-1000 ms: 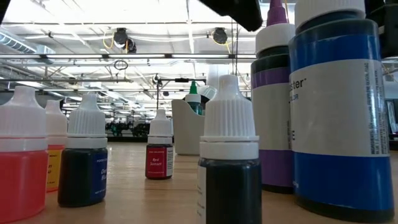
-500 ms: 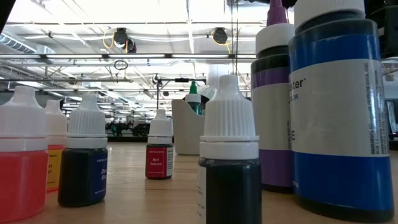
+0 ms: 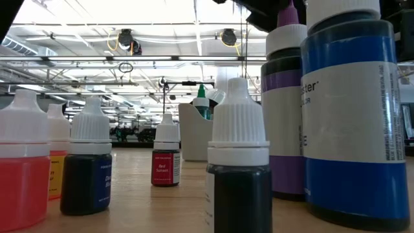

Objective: Pick & Place food coloring
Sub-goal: Put the large purple food coloring bottle into the gray bin

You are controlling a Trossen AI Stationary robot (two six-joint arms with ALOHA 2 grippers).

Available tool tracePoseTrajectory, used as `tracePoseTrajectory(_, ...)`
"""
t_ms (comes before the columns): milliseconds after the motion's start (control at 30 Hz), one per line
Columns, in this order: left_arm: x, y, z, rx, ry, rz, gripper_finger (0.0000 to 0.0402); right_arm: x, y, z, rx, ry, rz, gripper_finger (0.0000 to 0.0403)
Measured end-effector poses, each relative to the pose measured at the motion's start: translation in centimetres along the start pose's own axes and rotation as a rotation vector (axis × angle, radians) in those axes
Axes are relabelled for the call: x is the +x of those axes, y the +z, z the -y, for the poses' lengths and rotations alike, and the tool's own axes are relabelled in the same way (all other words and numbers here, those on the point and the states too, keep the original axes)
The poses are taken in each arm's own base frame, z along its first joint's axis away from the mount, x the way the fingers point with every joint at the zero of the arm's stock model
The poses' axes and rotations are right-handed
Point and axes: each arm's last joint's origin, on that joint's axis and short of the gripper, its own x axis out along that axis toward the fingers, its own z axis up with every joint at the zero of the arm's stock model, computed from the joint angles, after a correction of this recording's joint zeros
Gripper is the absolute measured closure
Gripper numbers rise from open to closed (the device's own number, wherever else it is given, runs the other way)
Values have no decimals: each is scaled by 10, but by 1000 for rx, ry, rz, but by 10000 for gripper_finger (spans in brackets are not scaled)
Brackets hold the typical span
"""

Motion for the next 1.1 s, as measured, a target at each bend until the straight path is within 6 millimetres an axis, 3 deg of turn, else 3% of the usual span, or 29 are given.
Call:
tracePoseTrajectory(400, 2, -2, 0, 18, -3, -10, 144, 0, 0, 0, 2, -1, 2, 403)
tracePoseTrajectory(700, 17, -17, -2, 22, -14, -29, 144, 0, 0, 0, 0, 0, -1, 403)
tracePoseTrajectory(1100, 17, -17, -6, 14, -13, -7, 144, 0, 0, 0, -1, 0, -3, 403)
